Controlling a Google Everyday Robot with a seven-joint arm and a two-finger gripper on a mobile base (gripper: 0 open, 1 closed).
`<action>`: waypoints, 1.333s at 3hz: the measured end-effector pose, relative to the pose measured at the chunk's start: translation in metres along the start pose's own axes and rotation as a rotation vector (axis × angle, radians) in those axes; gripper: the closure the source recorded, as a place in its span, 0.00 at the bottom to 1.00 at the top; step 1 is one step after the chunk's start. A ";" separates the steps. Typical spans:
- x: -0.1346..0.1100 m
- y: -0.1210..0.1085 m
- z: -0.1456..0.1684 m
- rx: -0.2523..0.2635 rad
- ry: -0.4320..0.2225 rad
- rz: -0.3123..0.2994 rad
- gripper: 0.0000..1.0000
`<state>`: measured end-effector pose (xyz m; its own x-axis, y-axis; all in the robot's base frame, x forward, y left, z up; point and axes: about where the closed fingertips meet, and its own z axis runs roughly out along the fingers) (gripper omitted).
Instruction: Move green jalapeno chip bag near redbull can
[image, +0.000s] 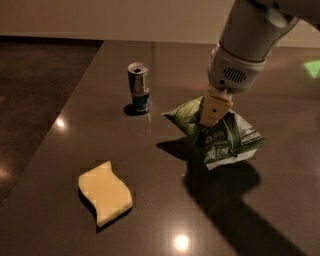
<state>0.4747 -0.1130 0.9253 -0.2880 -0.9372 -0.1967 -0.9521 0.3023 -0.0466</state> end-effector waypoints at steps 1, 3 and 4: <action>-0.027 -0.010 0.008 -0.028 -0.018 -0.087 1.00; -0.072 -0.023 0.024 -0.059 -0.064 -0.222 1.00; -0.087 -0.029 0.031 -0.067 -0.069 -0.254 0.87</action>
Offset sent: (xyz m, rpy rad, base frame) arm 0.0398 0.0660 -0.0112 0.0584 0.0357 0.2758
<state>0.5306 -0.0344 0.9133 -0.0332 -0.9667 -0.2537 -0.9983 0.0445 -0.0387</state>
